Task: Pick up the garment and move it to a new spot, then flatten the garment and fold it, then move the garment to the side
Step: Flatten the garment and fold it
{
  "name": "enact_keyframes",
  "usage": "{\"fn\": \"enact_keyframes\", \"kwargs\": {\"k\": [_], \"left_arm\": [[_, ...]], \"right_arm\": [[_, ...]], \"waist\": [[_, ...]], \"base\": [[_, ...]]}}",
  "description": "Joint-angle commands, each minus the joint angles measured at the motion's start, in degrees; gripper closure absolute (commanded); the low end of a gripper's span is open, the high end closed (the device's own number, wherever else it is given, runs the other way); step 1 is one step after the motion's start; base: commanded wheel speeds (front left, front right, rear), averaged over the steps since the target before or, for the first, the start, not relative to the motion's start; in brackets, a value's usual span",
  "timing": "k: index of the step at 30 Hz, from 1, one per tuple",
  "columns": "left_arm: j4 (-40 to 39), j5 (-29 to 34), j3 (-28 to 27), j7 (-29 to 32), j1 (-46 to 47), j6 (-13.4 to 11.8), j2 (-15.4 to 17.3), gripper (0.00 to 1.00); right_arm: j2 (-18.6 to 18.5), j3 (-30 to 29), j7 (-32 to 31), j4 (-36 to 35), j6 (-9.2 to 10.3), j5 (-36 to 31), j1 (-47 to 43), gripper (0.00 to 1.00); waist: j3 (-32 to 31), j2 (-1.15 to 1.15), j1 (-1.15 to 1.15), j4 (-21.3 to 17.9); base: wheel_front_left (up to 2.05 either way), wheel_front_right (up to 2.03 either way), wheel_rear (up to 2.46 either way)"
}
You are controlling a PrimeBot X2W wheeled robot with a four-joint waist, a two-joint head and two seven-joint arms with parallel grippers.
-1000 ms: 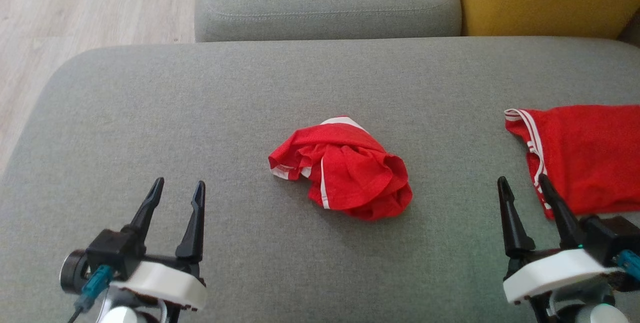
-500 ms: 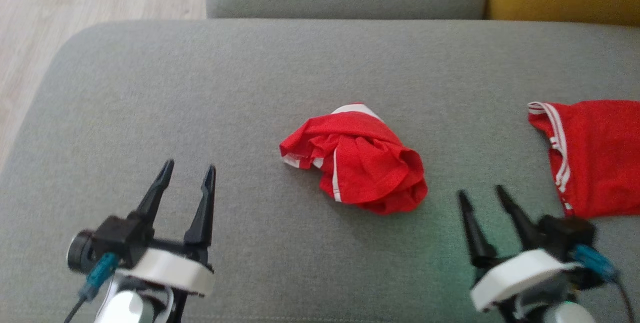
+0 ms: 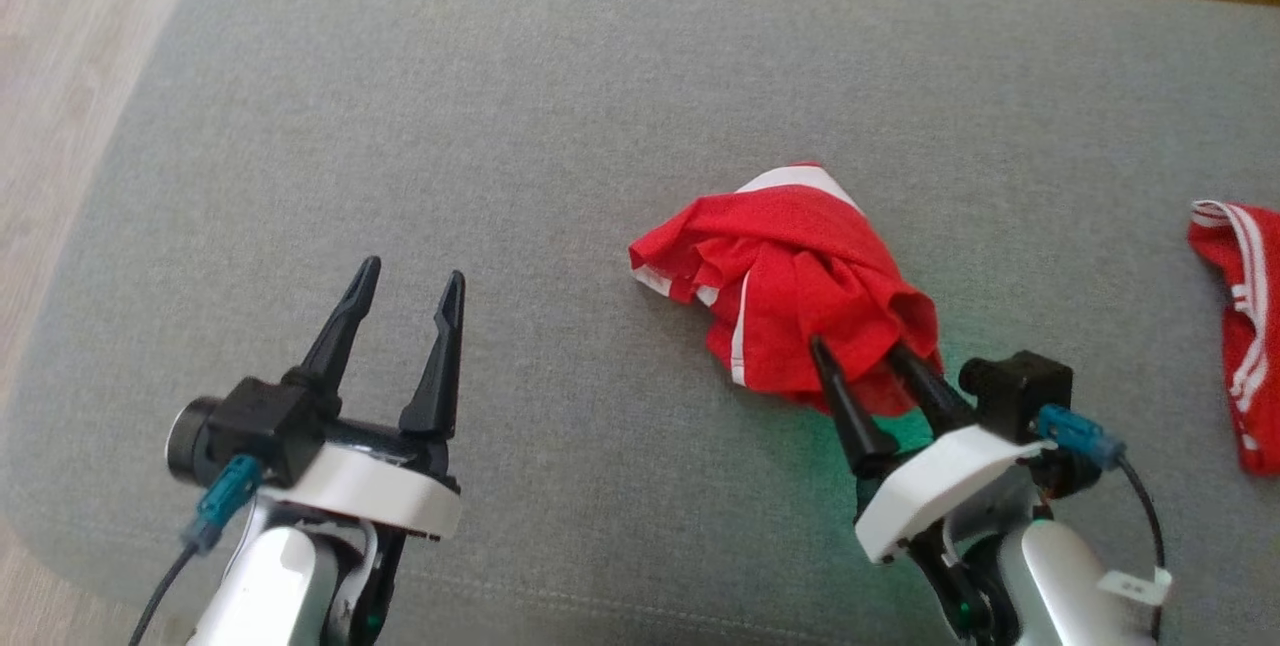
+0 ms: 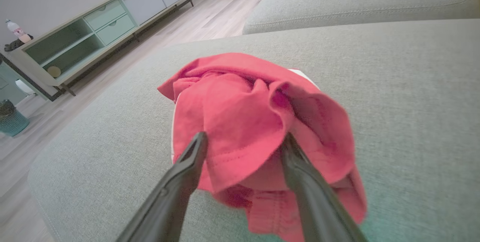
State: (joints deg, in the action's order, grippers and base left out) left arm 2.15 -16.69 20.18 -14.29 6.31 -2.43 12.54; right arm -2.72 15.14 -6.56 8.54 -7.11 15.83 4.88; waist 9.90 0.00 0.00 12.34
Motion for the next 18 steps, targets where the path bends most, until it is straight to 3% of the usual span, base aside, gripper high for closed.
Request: {"fn": "enact_keyframes", "kwargs": {"k": [1, 10, 18], "left_arm": [[-1.7, 0.5, -2.3, -0.7, 3.0, 0.3, 0.5, 0.00], [-2.1, 1.8, -4.3, -0.7, 2.8, 1.2, -0.4, 0.00], [-1.9, 2.8, -5.1, -0.7, 2.9, 2.5, -1.5, 0.00]], "right_arm": [[-0.2, 1.5, 0.3, -1.7, -0.37, 0.4, 2.1, 1.00], [-0.2, 0.7, 1.6, -9.4, -0.37, -1.1, 5.8, 1.00], [-0.2, -8.8, 0.3, -14.4, -0.37, -3.8, 7.6, 1.00]], "waist": [[0.4, 0.00, 0.00, 0.4], [1.3, 0.00, 0.00, -1.7], [1.5, 0.00, 0.00, -4.3]], "base": [[0.00, 0.00, 0.00], [0.00, 0.00, 0.00], [0.00, 0.00, 0.00]]}}
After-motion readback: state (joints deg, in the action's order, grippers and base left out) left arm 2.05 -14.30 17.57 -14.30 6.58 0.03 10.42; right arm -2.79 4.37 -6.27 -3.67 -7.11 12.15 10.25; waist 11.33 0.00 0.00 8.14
